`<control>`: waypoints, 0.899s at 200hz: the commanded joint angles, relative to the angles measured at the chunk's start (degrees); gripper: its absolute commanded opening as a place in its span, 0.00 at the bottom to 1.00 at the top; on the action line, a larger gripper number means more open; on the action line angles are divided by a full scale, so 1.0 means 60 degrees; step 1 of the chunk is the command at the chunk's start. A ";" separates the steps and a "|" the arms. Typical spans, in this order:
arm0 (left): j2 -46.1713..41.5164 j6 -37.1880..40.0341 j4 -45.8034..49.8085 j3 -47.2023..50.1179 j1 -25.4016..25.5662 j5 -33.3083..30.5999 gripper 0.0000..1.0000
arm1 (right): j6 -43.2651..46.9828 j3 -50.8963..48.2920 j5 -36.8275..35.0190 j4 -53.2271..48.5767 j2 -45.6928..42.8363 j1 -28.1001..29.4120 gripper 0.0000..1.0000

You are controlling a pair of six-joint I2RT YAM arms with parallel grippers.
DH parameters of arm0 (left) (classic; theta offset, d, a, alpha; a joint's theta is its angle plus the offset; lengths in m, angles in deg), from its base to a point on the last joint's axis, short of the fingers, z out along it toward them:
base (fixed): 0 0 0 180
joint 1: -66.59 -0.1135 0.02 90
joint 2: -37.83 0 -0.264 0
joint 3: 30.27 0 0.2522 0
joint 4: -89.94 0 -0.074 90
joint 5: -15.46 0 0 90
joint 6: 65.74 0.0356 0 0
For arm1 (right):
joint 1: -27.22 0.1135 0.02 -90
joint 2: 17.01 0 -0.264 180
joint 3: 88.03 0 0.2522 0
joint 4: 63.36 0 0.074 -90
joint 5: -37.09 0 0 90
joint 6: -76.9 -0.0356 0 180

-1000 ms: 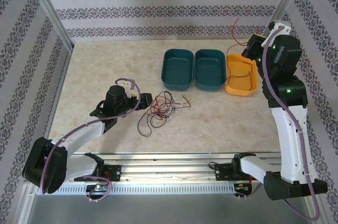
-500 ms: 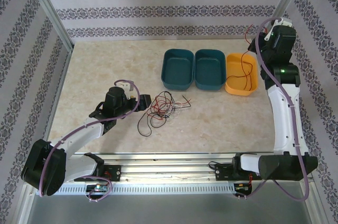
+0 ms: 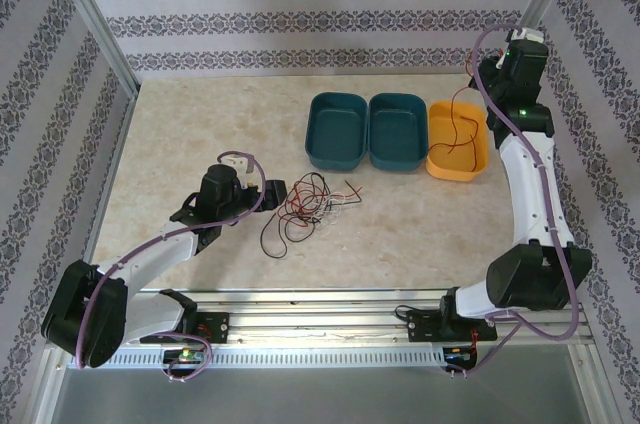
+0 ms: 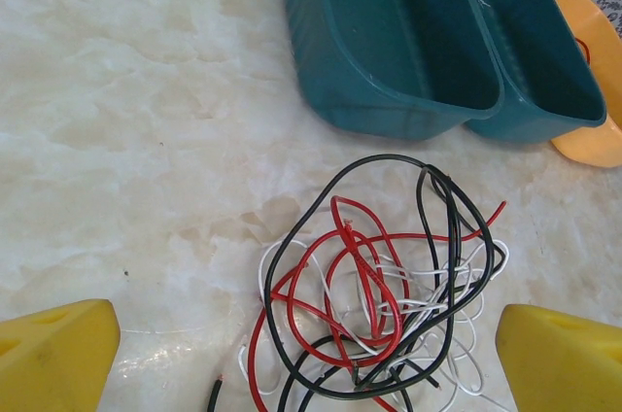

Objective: Untangle the cables

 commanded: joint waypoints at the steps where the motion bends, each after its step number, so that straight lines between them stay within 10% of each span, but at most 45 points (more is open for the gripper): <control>1: 0.0043 0.0131 -0.0045 0.0106 -0.0093 0.0041 0.99 | 0.0071 -0.0036 -0.0038 0.0456 0.0196 -0.0117 0.00; 180: -0.0405 0.0024 0.0025 0.0495 -0.0091 -0.0069 0.99 | -0.0193 -0.2055 0.0479 0.0769 0.0509 -0.0418 0.00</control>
